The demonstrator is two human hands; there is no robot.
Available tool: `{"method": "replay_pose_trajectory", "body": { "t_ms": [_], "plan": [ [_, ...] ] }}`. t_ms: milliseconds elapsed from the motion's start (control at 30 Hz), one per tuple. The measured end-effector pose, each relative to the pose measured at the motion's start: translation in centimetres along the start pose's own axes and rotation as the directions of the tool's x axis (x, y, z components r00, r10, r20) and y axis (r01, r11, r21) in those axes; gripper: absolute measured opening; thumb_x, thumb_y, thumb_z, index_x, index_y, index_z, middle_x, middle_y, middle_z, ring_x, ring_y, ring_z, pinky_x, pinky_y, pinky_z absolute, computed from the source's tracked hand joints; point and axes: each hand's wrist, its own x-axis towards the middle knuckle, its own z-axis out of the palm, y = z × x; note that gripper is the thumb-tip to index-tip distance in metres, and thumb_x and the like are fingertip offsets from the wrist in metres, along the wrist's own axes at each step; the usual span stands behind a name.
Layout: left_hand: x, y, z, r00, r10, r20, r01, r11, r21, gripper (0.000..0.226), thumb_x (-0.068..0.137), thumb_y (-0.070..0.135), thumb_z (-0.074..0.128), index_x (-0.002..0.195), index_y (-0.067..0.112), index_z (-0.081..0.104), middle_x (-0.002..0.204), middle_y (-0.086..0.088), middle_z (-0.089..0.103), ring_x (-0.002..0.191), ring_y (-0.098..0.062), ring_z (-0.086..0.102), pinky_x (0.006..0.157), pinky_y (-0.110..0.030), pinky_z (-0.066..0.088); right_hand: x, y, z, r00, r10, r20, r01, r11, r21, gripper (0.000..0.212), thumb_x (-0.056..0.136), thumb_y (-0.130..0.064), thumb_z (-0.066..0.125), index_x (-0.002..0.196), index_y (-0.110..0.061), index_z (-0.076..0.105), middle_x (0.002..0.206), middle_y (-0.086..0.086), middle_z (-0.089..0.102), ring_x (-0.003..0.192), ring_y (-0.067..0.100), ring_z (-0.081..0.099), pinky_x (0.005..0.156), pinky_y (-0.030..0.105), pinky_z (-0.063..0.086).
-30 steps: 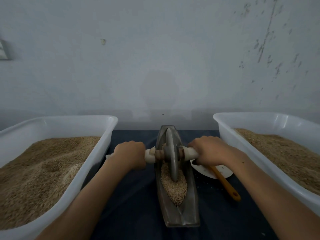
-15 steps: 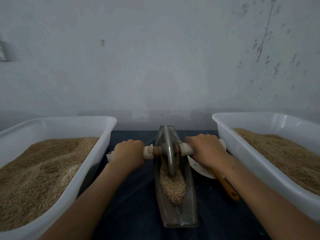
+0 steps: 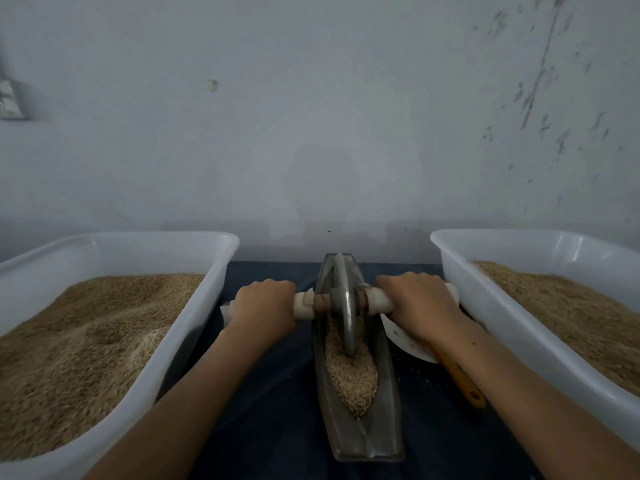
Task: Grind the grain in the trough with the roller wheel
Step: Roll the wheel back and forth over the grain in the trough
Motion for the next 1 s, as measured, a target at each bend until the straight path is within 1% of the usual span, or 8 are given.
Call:
{"method": "replay_pose_trajectory", "body": {
  "t_ms": [167,333,433,533,633,767,867,1000],
  "plan": [
    [-0.1,0.1,0.0,1.000,-0.008,0.014,0.008,1.000,-0.004,0.019,0.087,0.033,0.058,0.101,0.021,0.055,0.098,0.000,0.062,0.089,-0.019,0.059,0.073,-0.029,0.043,0.1,-0.1,0.1,1.000,-0.002,-0.009,0.002,1.000,-0.003,0.011,0.089,-0.025,0.057,0.097,-0.027,0.050,0.096,-0.002,0.064,0.088,0.022,0.061,0.068,0.032,0.038],
    [0.0,-0.1,-0.8,0.980,0.028,0.195,-0.032,0.999,0.017,0.025,0.082,0.030,0.063,0.103,0.018,0.057,0.085,0.004,0.055,0.080,-0.016,0.054,0.071,-0.028,0.043,0.0,0.4,-1.5,0.964,-0.059,0.259,0.048,0.998,0.050,0.023,0.084,-0.030,0.065,0.106,-0.032,0.060,0.100,-0.004,0.065,0.088,0.016,0.060,0.064,0.028,0.038],
    [0.0,0.0,-1.1,0.978,0.038,0.206,-0.047,0.998,0.038,0.027,0.081,0.031,0.064,0.103,0.018,0.057,0.080,0.005,0.049,0.077,-0.015,0.051,0.071,-0.028,0.043,-0.1,0.7,-2.0,0.932,-0.079,0.355,0.050,0.995,0.090,0.031,0.083,-0.032,0.068,0.113,-0.032,0.060,0.100,-0.005,0.065,0.083,0.012,0.057,0.055,0.022,0.033],
    [-0.1,0.2,-0.9,0.990,0.019,0.143,-0.027,0.998,0.059,0.025,0.082,0.031,0.062,0.102,0.018,0.057,0.086,0.003,0.054,0.079,-0.017,0.053,0.070,-0.029,0.042,-0.2,0.5,-1.6,0.950,-0.061,0.307,0.042,0.997,0.069,0.026,0.084,-0.031,0.065,0.109,-0.030,0.061,0.100,-0.004,0.065,0.088,0.015,0.060,0.061,0.026,0.038],
    [-0.3,0.3,-0.5,0.999,-0.001,0.035,-0.001,0.999,0.040,0.018,0.085,0.030,0.058,0.100,0.020,0.057,0.094,0.001,0.061,0.085,-0.018,0.059,0.068,-0.029,0.041,-0.2,0.1,-0.8,0.991,-0.021,0.132,0.019,1.000,0.019,0.010,0.087,-0.027,0.059,0.097,-0.027,0.056,0.097,-0.002,0.065,0.088,0.020,0.061,0.066,0.030,0.037],
    [-0.7,0.8,-0.4,0.996,-0.033,-0.080,0.035,0.999,0.021,0.013,0.089,0.031,0.054,0.097,0.021,0.054,0.096,0.001,0.062,0.086,-0.019,0.059,0.068,-0.029,0.038,-0.2,-0.1,0.0,1.000,0.019,-0.019,-0.019,1.000,0.010,0.010,0.088,-0.023,0.055,0.092,-0.027,0.047,0.095,-0.002,0.064,0.089,0.024,0.061,0.066,0.033,0.036],
    [-0.5,0.9,-0.6,0.999,-0.008,-0.049,0.011,0.998,0.065,0.017,0.089,0.030,0.056,0.103,0.020,0.056,0.098,0.000,0.062,0.088,-0.018,0.060,0.069,-0.028,0.040,-0.2,0.2,-0.5,0.997,0.013,0.074,-0.016,0.999,0.038,0.012,0.087,-0.024,0.058,0.088,-0.029,0.047,0.095,-0.003,0.064,0.088,0.021,0.061,0.070,0.034,0.043],
    [-0.3,0.5,-1.3,0.986,-0.009,0.166,-0.001,0.998,0.062,0.026,0.084,0.030,0.062,0.106,0.017,0.057,0.090,0.001,0.058,0.081,-0.016,0.054,0.071,-0.029,0.042,-0.1,0.5,-1.7,0.954,-0.053,0.296,0.034,0.997,0.066,0.019,0.084,-0.030,0.066,0.101,-0.030,0.058,0.098,-0.004,0.065,0.086,0.015,0.059,0.063,0.028,0.038]
  ]
}}
